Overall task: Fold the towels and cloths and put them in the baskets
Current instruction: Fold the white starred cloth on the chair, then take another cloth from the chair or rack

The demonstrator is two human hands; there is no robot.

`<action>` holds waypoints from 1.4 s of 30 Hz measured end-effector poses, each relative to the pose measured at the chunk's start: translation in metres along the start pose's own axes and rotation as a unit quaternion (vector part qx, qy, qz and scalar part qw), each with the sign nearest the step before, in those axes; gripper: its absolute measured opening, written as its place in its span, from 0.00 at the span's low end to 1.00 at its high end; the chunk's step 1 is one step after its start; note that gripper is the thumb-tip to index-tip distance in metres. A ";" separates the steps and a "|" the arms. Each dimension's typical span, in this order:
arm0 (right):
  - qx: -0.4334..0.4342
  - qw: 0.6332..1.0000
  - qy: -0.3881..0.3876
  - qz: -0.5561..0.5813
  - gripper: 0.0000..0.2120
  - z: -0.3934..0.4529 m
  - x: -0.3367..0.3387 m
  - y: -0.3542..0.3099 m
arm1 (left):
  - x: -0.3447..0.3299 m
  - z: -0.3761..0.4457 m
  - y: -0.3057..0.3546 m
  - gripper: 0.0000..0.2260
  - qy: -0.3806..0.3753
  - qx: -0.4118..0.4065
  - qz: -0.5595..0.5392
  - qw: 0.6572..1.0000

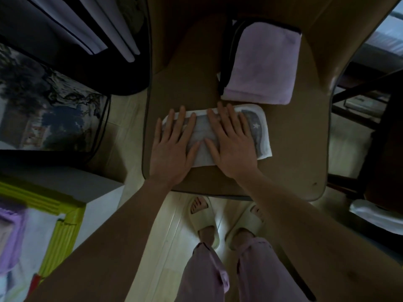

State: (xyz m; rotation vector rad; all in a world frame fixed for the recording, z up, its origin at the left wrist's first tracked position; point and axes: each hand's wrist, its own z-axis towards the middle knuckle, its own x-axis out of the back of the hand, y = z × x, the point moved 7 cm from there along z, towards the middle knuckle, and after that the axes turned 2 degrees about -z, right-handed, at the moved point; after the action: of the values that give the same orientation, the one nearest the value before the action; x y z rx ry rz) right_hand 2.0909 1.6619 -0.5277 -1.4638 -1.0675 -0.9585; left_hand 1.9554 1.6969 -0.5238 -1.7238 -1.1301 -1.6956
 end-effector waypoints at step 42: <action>-0.677 0.635 -0.010 0.372 0.33 -0.390 0.133 0.488 | -0.044 0.087 0.533 0.15 -0.389 0.011 -0.187 0.902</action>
State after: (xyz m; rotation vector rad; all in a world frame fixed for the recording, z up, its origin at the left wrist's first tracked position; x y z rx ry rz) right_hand 2.5860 1.2615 -0.4823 -2.7484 0.6345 -1.0774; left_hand 2.4402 1.4627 -0.4633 -2.3714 -1.9128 -1.1494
